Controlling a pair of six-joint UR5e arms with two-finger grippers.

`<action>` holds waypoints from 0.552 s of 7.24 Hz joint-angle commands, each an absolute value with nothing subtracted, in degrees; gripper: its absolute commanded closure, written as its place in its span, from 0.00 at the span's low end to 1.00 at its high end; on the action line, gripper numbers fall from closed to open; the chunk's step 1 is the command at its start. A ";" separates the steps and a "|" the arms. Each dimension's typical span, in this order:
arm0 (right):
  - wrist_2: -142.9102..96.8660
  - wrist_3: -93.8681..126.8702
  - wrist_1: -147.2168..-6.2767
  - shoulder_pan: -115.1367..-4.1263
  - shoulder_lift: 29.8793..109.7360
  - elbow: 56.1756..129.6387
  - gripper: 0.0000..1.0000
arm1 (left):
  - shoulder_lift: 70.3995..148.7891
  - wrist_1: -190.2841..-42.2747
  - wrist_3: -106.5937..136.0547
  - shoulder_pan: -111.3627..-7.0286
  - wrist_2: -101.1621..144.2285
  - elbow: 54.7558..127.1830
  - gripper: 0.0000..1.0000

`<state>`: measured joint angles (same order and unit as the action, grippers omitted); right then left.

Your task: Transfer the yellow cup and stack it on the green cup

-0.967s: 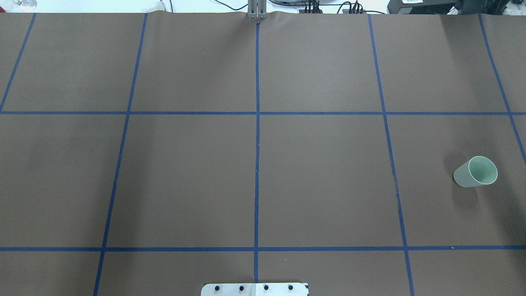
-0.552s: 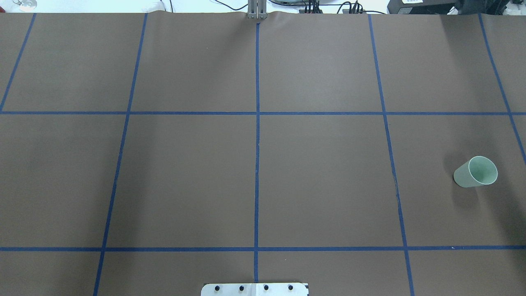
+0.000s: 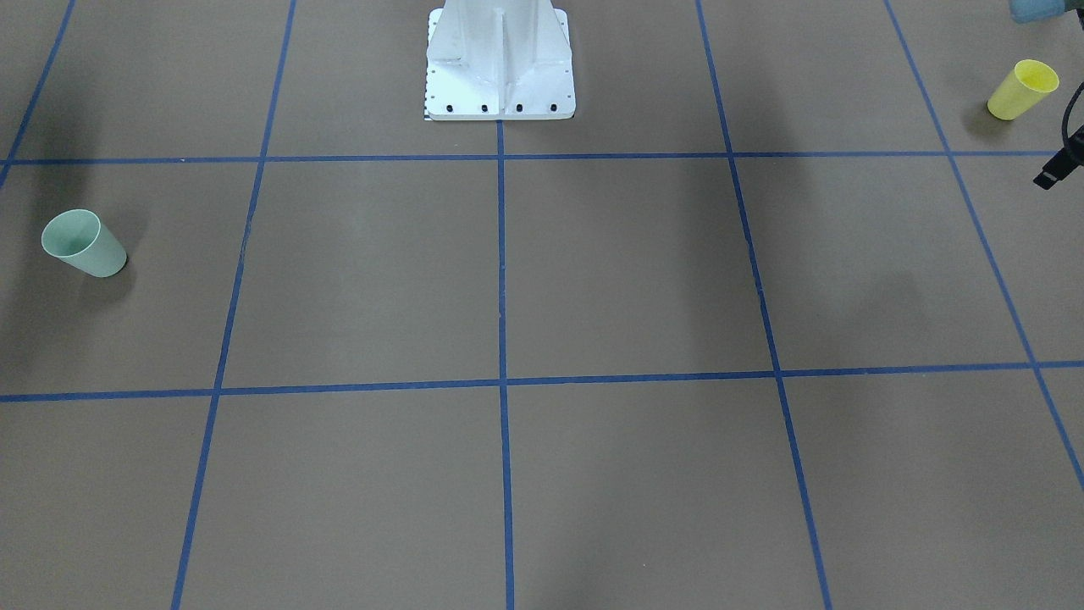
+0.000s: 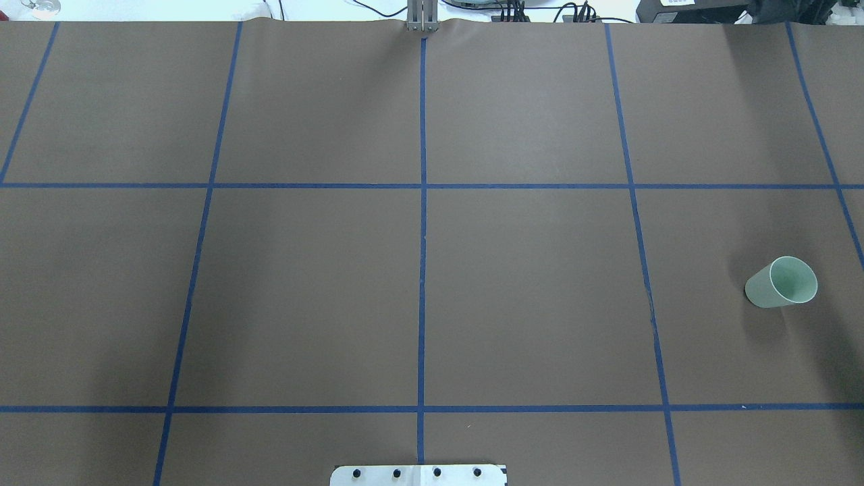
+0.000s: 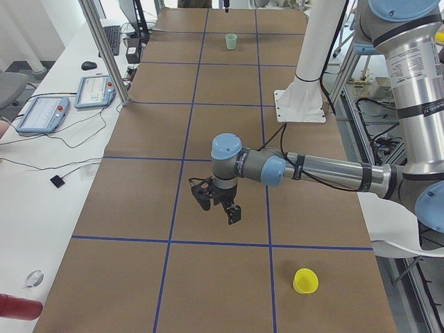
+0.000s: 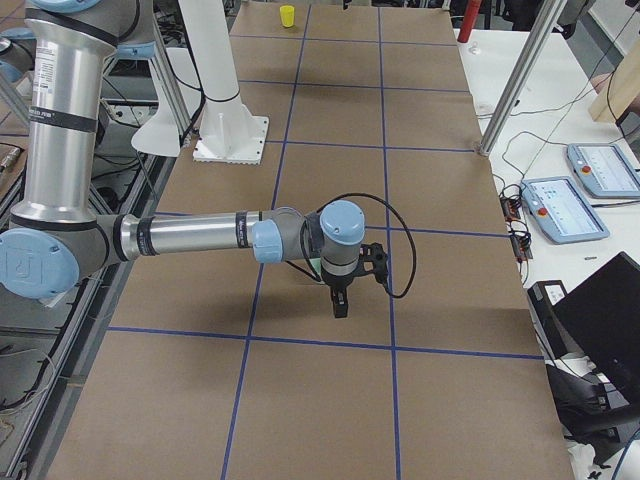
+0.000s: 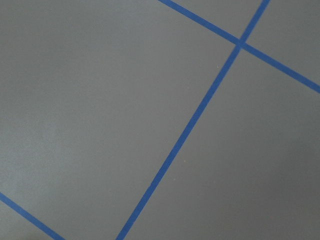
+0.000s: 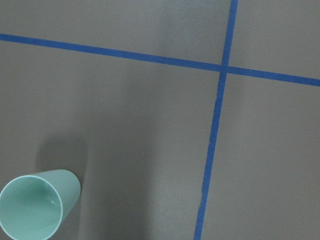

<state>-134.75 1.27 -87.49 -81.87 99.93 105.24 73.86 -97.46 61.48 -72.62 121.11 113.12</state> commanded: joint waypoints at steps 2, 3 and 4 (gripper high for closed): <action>-133.34 1.76 -86.84 -80.86 99.93 105.29 0.00 | 75.94 -97.74 93.31 -59.65 103.34 113.73 0.00; -133.33 1.67 -86.75 -80.86 99.84 105.38 0.00 | 75.33 -96.86 102.21 -56.98 99.18 113.99 0.00; -133.33 1.76 -86.75 -80.25 99.84 105.29 0.00 | 75.32 -91.72 109.61 -52.52 95.31 113.91 0.00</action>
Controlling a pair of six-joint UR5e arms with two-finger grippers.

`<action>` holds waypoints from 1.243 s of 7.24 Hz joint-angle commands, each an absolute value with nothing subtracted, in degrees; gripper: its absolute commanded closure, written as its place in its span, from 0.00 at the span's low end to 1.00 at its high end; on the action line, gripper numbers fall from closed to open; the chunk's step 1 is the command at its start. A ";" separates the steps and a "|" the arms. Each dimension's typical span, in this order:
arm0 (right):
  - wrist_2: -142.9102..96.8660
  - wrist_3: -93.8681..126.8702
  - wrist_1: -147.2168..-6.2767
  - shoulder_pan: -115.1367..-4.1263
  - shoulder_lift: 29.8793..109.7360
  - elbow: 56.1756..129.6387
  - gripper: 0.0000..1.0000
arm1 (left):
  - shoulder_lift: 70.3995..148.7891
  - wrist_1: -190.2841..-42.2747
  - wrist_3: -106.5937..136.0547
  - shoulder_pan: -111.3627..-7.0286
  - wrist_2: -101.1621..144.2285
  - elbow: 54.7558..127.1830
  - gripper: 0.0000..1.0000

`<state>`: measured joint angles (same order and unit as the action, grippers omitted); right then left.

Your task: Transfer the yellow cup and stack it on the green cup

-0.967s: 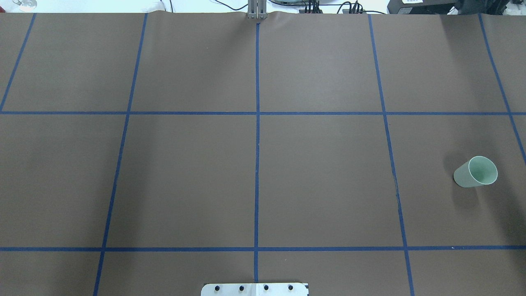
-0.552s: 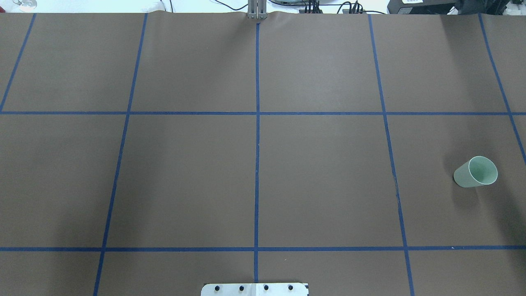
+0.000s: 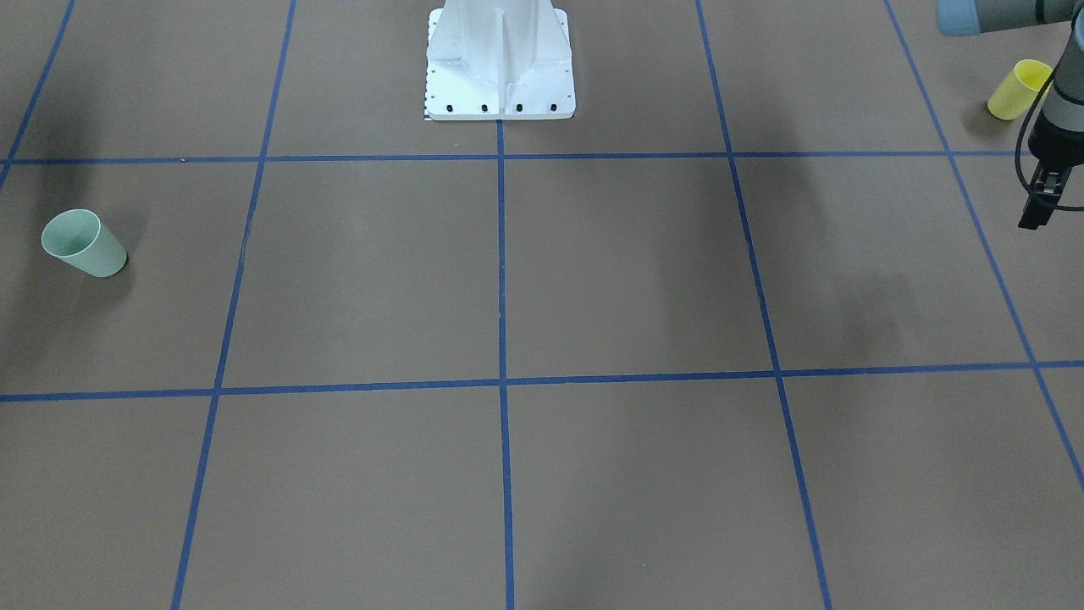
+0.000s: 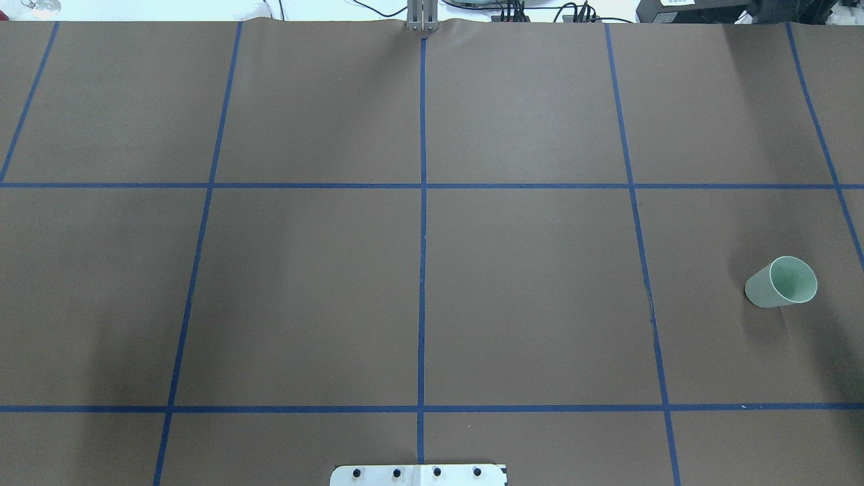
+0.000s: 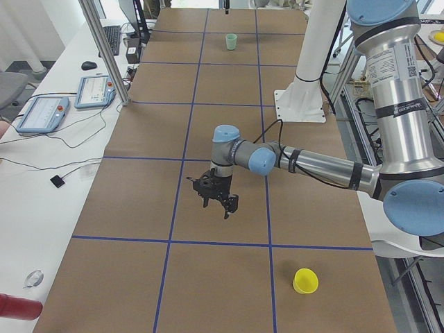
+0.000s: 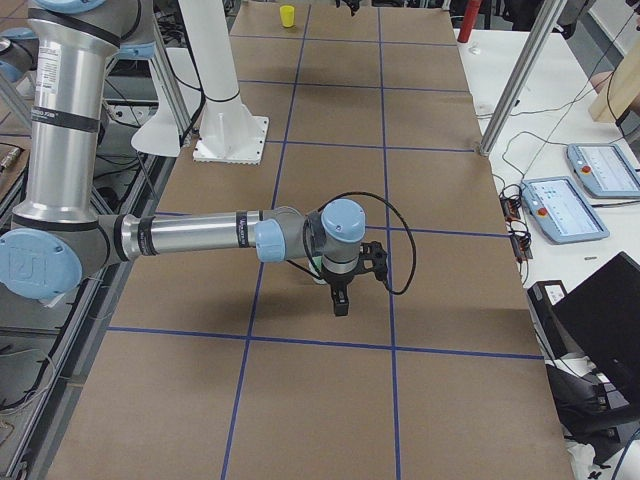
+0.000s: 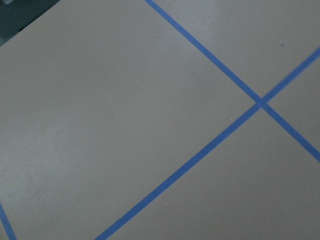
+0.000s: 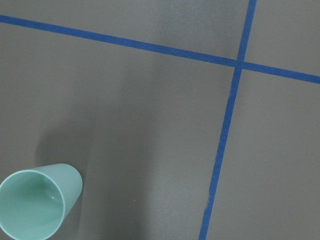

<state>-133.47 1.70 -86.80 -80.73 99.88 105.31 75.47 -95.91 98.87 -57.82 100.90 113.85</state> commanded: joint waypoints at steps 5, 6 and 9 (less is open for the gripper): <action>-129.92 1.67 -86.66 -77.70 99.32 105.82 0.00 | 75.15 -66.20 149.07 -33.33 91.31 109.01 0.01; -129.64 1.23 -86.57 -77.78 99.40 105.82 0.00 | 75.15 -66.27 153.94 -30.87 91.58 103.59 0.01; -129.28 1.32 -85.78 -77.70 100.02 105.73 0.00 | 72.52 -66.36 163.43 -23.51 98.58 100.02 0.02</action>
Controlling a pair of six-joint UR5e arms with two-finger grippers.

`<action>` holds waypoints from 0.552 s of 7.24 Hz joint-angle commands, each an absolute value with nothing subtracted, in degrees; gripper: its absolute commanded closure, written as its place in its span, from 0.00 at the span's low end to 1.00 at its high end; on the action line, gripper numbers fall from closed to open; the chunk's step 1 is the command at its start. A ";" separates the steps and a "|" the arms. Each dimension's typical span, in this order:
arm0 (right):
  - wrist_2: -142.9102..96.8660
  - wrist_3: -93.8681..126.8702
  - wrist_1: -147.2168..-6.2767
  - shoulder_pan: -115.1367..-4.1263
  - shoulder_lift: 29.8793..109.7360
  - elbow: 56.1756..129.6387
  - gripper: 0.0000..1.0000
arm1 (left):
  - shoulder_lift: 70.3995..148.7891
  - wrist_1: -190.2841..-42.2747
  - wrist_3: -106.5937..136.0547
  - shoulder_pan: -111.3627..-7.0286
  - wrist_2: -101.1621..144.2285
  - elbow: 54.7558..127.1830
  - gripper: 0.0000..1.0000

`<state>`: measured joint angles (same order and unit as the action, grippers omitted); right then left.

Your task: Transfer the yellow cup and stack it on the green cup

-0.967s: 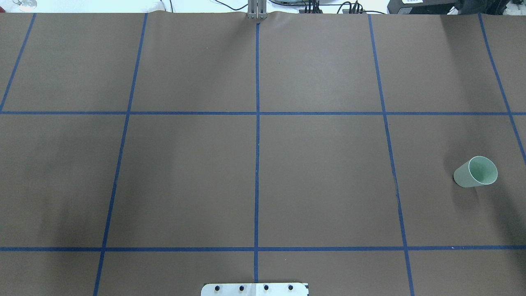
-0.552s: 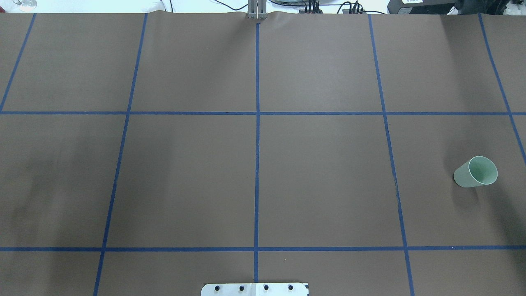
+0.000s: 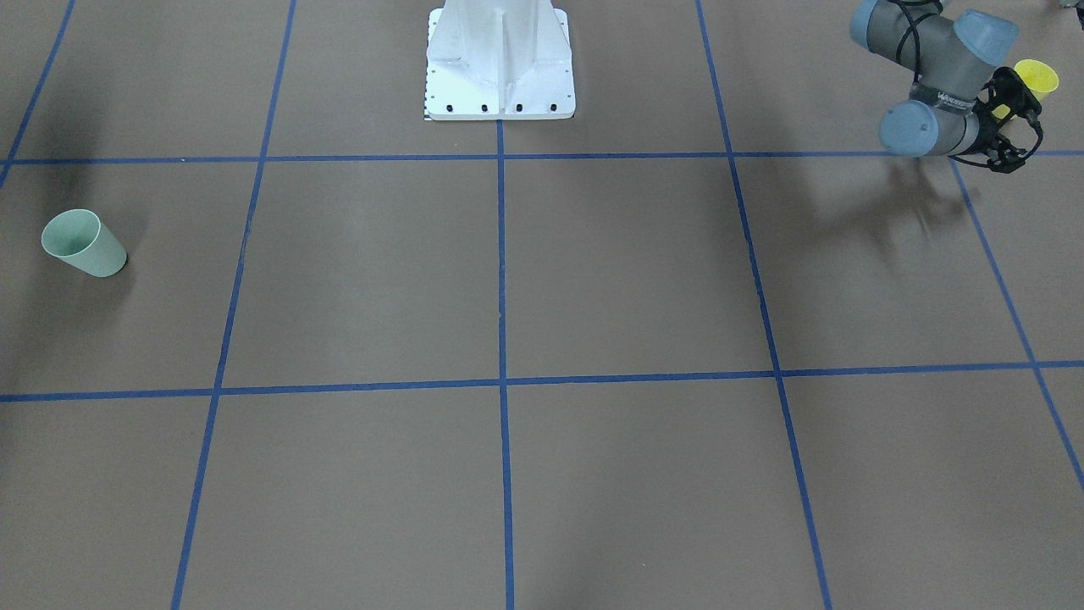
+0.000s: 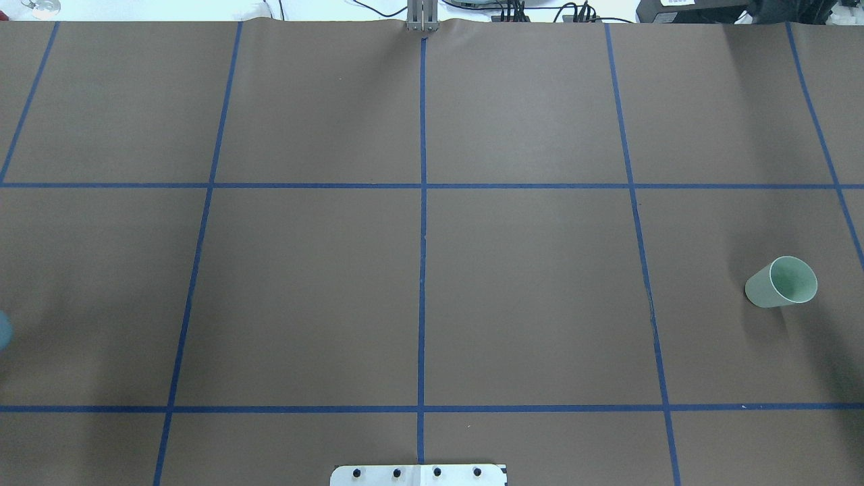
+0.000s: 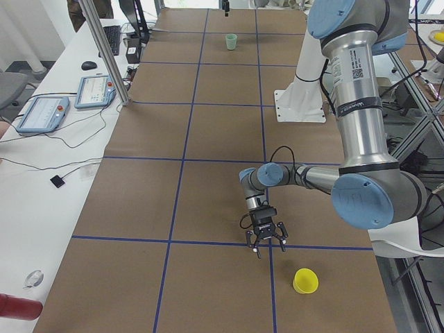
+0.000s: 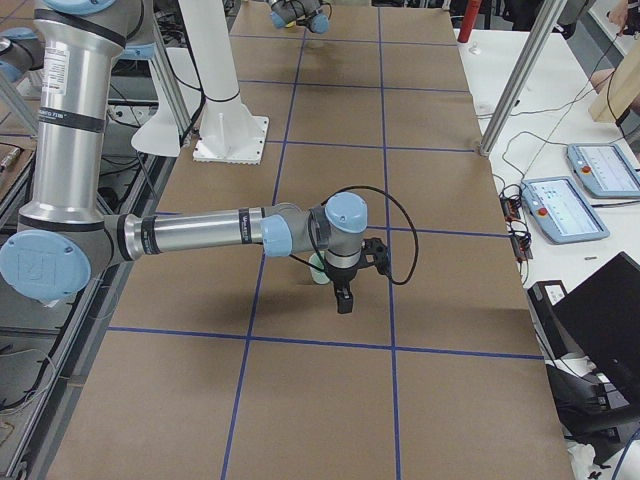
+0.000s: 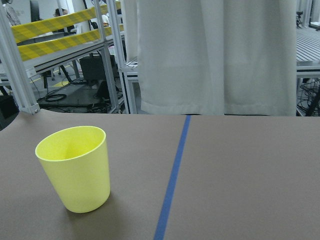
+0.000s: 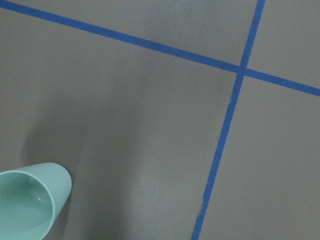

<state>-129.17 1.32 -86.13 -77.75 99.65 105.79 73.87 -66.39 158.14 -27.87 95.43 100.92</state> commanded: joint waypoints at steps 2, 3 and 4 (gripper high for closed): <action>-129.46 1.75 -85.69 -77.70 100.11 105.38 0.00 | 72.33 -66.53 168.20 -16.46 103.43 100.80 0.04; -129.38 1.76 -85.69 -77.70 100.02 105.29 0.00 | 71.38 -66.62 169.18 -14.87 103.88 100.90 0.05; -129.38 1.76 -85.69 -77.78 100.02 105.29 0.00 | 69.19 -67.06 168.67 -14.59 104.15 100.99 0.06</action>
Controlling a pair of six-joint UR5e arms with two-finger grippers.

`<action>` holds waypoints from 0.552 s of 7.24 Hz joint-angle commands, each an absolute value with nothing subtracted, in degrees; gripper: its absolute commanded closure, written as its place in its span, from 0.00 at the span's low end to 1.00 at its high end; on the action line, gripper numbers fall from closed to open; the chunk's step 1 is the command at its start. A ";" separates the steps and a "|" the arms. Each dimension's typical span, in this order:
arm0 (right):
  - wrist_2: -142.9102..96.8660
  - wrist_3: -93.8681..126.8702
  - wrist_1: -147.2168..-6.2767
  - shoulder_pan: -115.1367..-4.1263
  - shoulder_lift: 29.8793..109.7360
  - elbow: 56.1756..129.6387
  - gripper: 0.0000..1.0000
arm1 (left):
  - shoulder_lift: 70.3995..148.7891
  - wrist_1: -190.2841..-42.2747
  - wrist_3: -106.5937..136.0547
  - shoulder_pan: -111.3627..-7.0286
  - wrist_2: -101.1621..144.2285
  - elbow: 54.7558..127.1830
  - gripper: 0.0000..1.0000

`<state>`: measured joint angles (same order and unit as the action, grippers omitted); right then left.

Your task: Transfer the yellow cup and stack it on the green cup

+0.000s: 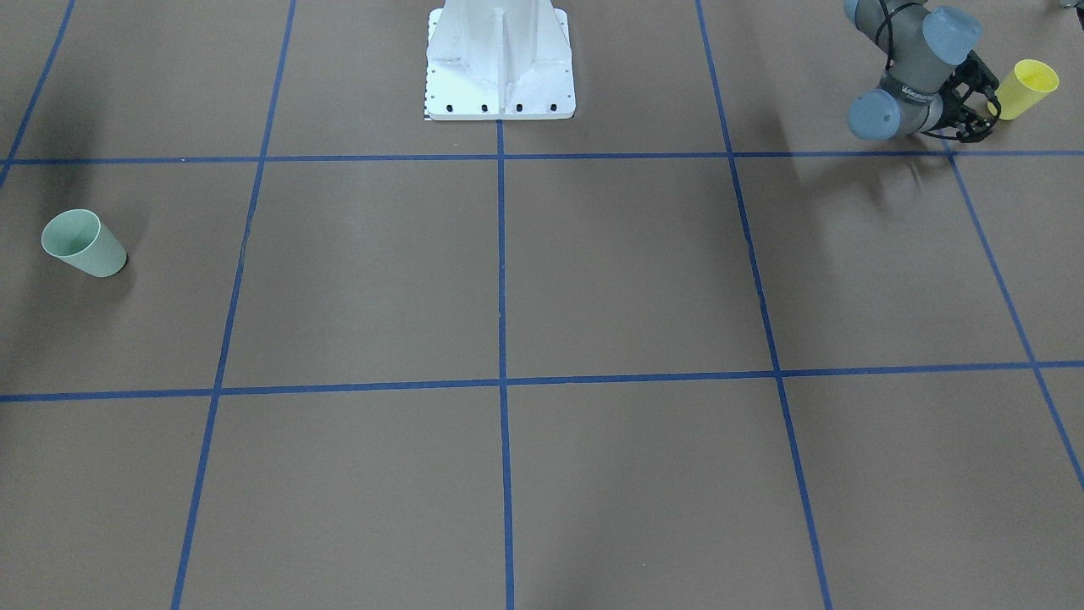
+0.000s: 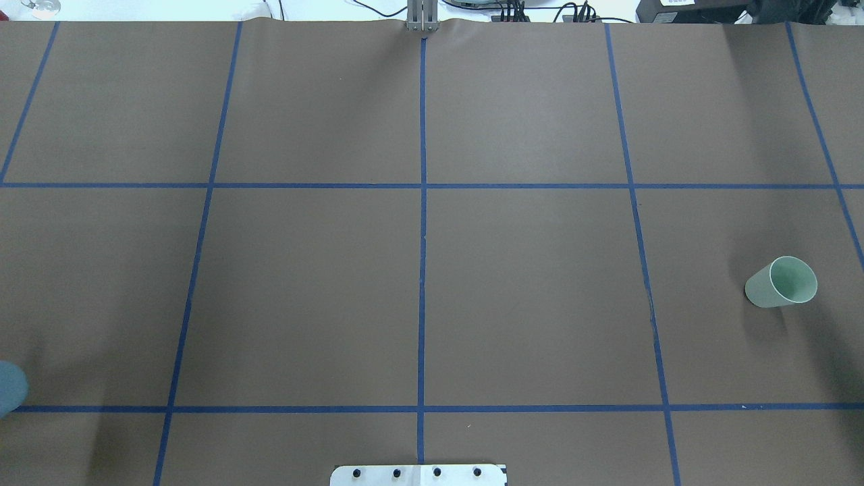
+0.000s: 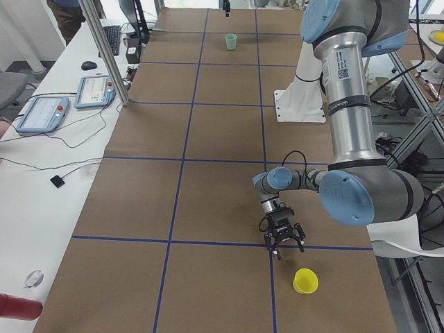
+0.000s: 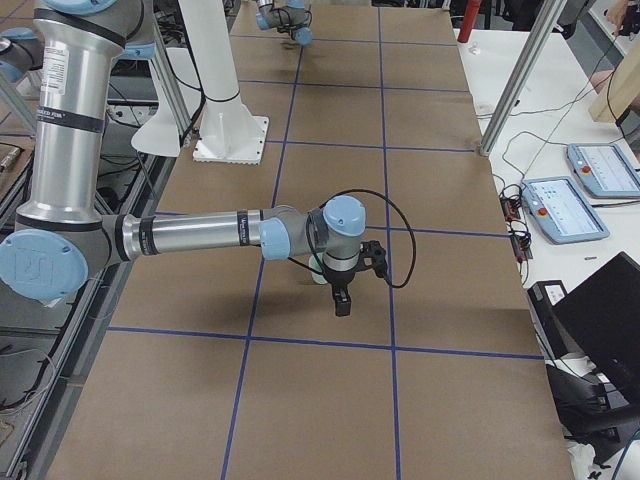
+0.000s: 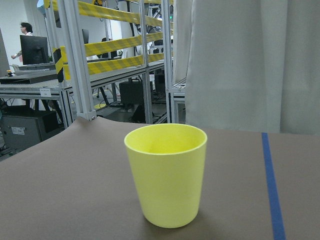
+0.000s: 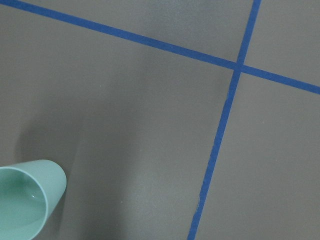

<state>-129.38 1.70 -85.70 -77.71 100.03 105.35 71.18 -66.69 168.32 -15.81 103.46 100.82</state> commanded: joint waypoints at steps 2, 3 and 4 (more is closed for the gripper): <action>-129.46 1.85 -85.78 -77.70 100.28 105.29 0.00 | 65.23 -69.94 168.40 -13.89 103.63 103.01 0.06; -129.46 1.85 -85.78 -77.70 100.28 105.21 0.00 | 65.04 -71.35 168.92 -12.15 103.80 103.09 0.06; -129.55 1.93 -85.78 -77.70 100.28 105.21 0.00 | 65.04 -71.28 168.93 -11.69 103.89 103.10 0.05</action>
<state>-129.48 1.86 -85.78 -77.70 100.26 105.24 65.39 -70.59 168.76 -12.68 103.80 102.99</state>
